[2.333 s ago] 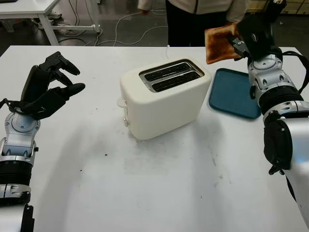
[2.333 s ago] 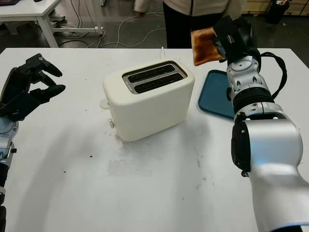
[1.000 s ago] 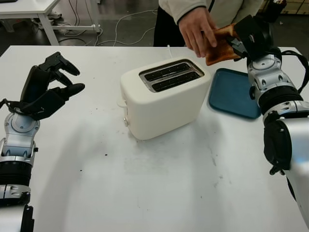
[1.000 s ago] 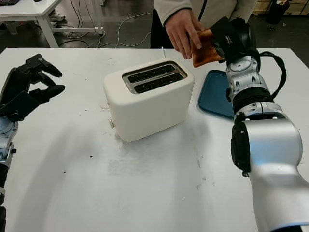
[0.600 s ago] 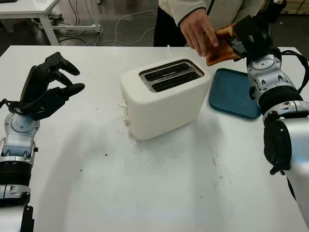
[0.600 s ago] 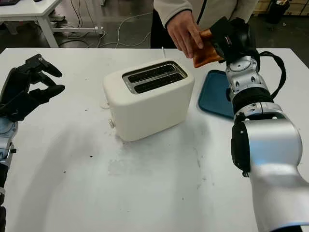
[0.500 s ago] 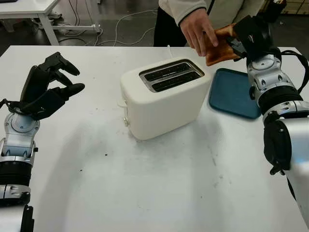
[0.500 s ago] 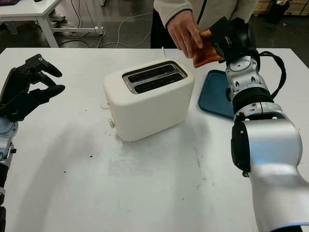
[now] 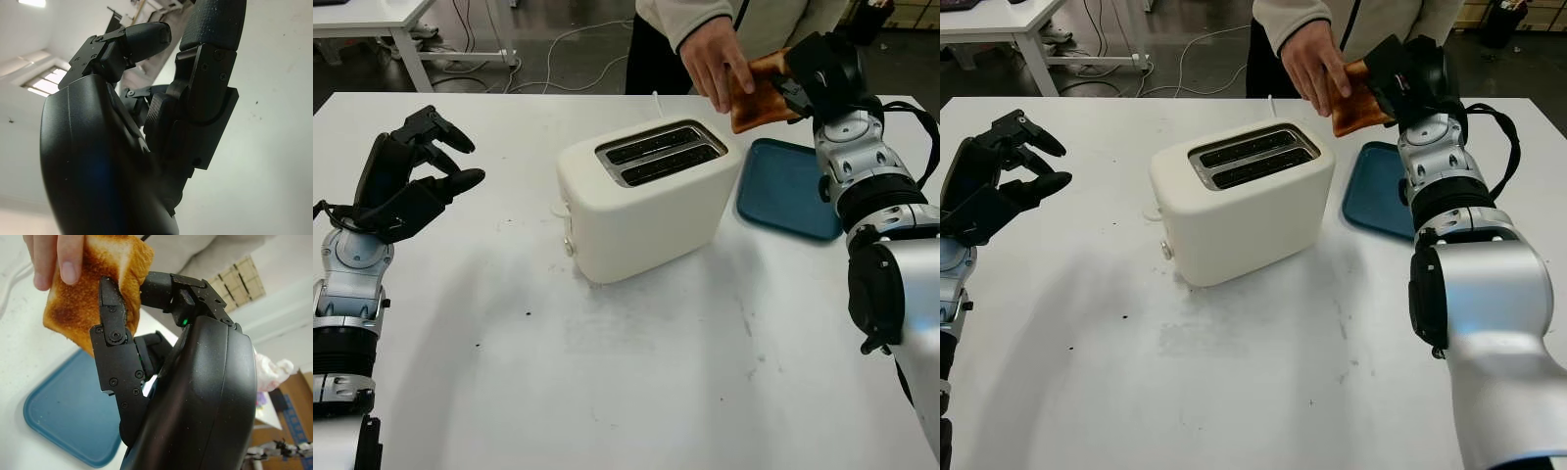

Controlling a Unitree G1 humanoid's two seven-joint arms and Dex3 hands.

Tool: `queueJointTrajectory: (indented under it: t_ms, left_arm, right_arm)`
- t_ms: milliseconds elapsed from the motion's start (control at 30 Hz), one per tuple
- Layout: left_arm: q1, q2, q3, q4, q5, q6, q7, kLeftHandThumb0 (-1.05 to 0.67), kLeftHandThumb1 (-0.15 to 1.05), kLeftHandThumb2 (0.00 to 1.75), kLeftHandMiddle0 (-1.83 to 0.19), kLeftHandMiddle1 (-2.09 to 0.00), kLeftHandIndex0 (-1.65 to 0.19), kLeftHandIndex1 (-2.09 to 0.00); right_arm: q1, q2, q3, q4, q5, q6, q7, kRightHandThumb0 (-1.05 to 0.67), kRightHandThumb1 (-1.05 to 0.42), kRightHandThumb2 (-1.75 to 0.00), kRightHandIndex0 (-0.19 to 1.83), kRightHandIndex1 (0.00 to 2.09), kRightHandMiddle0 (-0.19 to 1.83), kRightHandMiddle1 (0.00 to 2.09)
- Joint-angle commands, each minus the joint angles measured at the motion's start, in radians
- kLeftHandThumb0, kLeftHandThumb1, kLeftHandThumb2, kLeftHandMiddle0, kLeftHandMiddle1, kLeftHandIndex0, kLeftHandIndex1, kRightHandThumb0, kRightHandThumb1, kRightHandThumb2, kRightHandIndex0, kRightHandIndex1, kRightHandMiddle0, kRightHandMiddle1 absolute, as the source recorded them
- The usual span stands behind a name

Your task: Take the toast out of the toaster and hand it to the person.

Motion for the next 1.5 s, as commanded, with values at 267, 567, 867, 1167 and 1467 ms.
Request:
queueJointTrajectory:
  t_ms: [267,567,867,1167,1467]
  left_arm:
    - [0.004,0.002,0.003,-0.006,-0.002,-0.001,-0.003,-1.05,0.92,0.17,-0.51,-1.52,-0.38,-1.52]
    - [0.003,0.000,0.004,0.006,-0.003,-0.012,-0.001,-1.05,0.92,0.16,-0.51,-1.51,-0.38,-1.51]
    - [0.008,0.001,0.005,-0.003,-0.001,-0.003,0.001,-1.05,0.92,0.16,-0.52,-1.51,-0.39,-1.50]
    - [0.009,0.002,0.005,-0.002,-0.001,0.000,-0.001,-1.05,0.92,0.16,-0.52,-1.51,-0.39,-1.50]
    - [0.011,-0.002,0.008,-0.011,-0.008,0.009,-0.004,-1.05,0.92,0.14,-0.52,-1.51,-0.40,-1.51]
  right_arm:
    - [-0.014,0.001,0.008,-0.002,-0.004,-0.016,-0.004,-0.34,-0.92,-0.19,0.91,1.75,0.55,1.75]
    - [-0.010,-0.001,0.007,-0.002,-0.001,-0.018,0.002,-0.37,-0.92,-0.21,0.83,1.75,0.45,1.74]
    - [0.000,-0.046,0.033,-0.010,-0.013,-0.078,0.200,-0.84,-0.92,-0.03,0.18,0.10,0.25,0.04]
    - [0.012,-0.070,0.045,-0.038,-0.009,-0.124,0.233,-0.97,-0.85,0.00,0.01,0.00,0.00,0.00]
    - [0.084,-0.094,-0.031,-0.078,0.080,-0.202,0.280,-0.89,-0.83,0.00,0.00,0.00,0.00,0.00]
